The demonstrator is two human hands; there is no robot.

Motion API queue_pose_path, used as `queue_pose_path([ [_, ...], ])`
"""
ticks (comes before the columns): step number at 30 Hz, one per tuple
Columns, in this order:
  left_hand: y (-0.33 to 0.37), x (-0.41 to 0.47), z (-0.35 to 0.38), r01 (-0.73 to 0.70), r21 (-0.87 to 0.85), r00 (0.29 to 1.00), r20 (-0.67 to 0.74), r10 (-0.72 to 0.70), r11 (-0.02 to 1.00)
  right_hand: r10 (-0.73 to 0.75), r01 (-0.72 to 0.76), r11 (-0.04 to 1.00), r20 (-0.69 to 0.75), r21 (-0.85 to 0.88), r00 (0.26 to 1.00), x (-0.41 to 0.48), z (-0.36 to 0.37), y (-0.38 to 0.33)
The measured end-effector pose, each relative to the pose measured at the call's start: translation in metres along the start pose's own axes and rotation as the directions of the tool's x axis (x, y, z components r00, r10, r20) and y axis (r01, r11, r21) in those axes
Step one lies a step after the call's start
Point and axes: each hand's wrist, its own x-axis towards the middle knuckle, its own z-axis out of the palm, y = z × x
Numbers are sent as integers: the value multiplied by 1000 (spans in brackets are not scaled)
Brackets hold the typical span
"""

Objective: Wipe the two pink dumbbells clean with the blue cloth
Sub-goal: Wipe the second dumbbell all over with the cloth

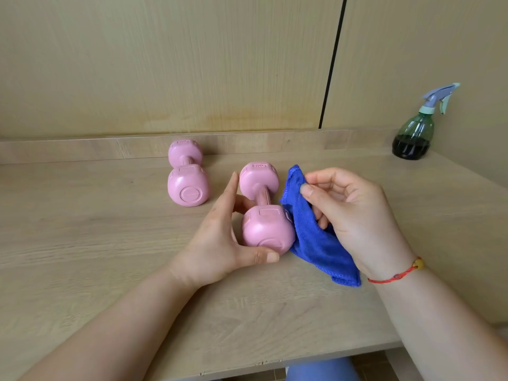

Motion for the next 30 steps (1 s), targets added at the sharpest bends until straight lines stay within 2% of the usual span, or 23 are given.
queue_pose_path([
  [2,-3,0,-4,49,-21,998,42,-48,999,-37,38,999,67,-21,997,-2,5,-7],
  [4,-10,1,-8,79,-47,997,27,-78,996,-41,84,974,202,-209,979,-5,13,-5],
  [6,-13,1,-10,77,-51,997,-7,-78,996,-52,179,903,315,-390,948,-6,16,2],
  [8,-14,2,-10,45,-44,998,-35,-46,998,-27,183,879,337,-441,941,-3,14,5],
  [11,-13,3,-9,16,-49,998,-54,-19,999,135,-9,925,308,-379,942,2,16,6],
  [14,-12,4,-7,24,-49,998,-62,-27,999,213,-140,947,236,-290,948,11,29,9],
  [18,-11,4,-8,20,-51,998,-62,-23,999,217,-155,943,187,-295,958,19,37,12],
  [21,-8,4,-7,14,-31,998,-65,-16,999,235,-192,958,199,-214,951,16,28,13],
  [25,-9,4,-7,36,-29,997,-62,-38,999,301,-293,953,311,-76,901,9,10,11],
  [27,-9,4,-6,33,-17,997,-63,-34,999,334,-307,943,335,-132,881,10,11,7],
  [30,-8,4,-6,14,-16,997,-69,-15,1000,366,-291,912,256,-290,895,16,24,1],
])
